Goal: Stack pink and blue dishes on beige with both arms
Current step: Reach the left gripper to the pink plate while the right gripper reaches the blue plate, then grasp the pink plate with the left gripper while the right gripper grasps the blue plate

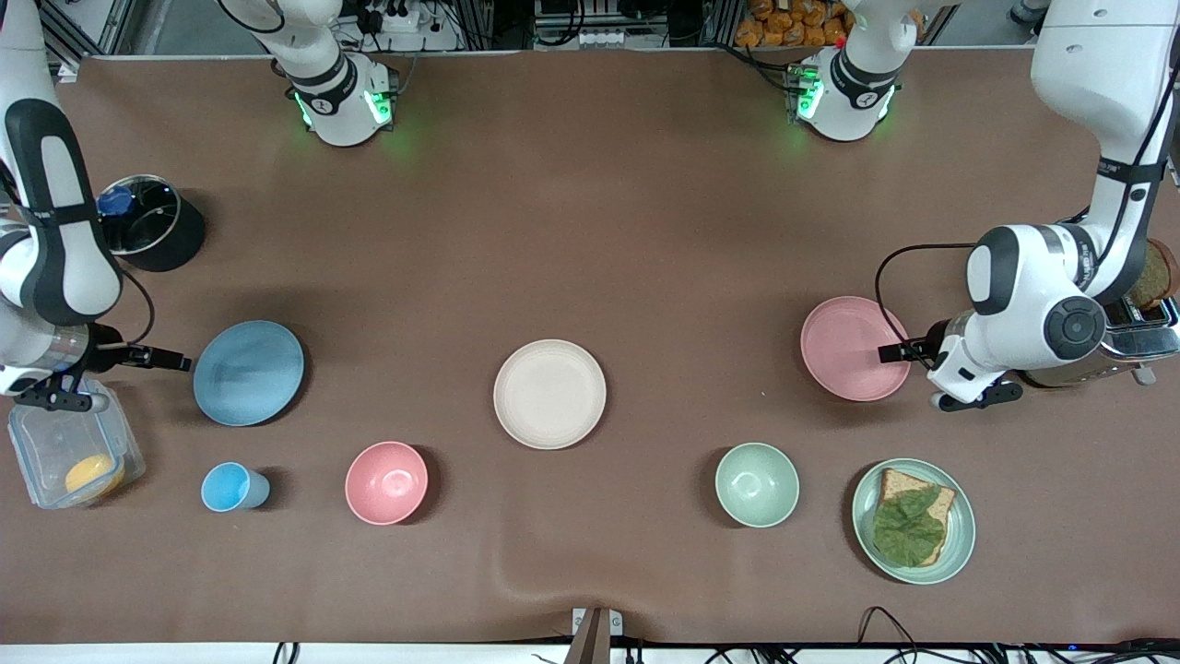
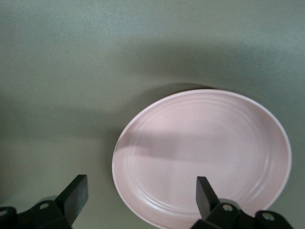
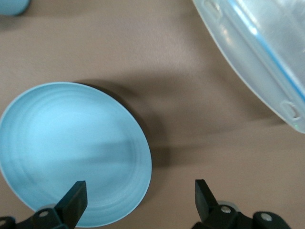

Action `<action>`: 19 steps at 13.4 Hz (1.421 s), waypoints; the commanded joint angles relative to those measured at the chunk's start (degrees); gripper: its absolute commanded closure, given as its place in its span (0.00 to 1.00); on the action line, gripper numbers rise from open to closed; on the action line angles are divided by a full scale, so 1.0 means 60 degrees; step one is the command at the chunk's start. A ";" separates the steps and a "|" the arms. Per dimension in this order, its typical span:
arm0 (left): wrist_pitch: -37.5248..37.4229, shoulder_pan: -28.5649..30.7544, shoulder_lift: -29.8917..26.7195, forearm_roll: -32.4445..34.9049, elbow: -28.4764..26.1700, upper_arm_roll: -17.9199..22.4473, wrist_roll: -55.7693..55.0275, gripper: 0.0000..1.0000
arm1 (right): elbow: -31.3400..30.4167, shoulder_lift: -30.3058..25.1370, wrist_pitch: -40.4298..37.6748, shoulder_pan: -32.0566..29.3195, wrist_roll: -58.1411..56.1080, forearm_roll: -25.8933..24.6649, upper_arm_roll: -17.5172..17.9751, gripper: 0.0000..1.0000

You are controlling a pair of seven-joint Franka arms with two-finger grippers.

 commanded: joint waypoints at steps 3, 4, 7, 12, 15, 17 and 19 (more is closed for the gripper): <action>0.0427 0.0475 0.0326 0.0177 0.0013 -0.0010 0.0941 0.00 | 0.0101 0.0507 -0.0029 -0.0060 0.0068 0.0020 0.0039 0.00; 0.0442 0.0447 0.0428 0.0177 0.0013 -0.0010 0.0942 0.01 | 0.0116 0.0625 0.0001 -0.0045 0.0068 0.0020 0.0025 0.00; 0.0573 0.0446 0.0589 0.0177 -0.0001 -0.0010 0.0942 0.15 | 0.0116 0.0874 0.0045 -0.0045 0.0068 0.0020 0.0039 0.00; 0.0706 0.0461 0.0809 0.0177 -0.0002 -0.0010 0.0942 0.38 | 0.0116 0.1182 0.0045 0.0043 0.0068 0.0093 0.0040 0.00; 0.0721 0.0476 0.0883 0.0177 0.0028 -0.0010 0.0942 0.58 | 0.0101 0.1285 0.0206 0.0028 0.0068 0.0108 0.0040 0.21; 0.0721 0.0476 0.0883 0.0177 0.0042 -0.0010 0.0942 0.62 | 0.0101 0.1285 0.0206 0.0043 0.0068 0.0137 0.0054 0.84; 0.0721 0.0476 0.0883 0.0177 0.0042 -0.0010 0.0942 0.68 | 0.0101 0.1285 0.0206 0.0043 0.0054 0.0137 0.0054 1.00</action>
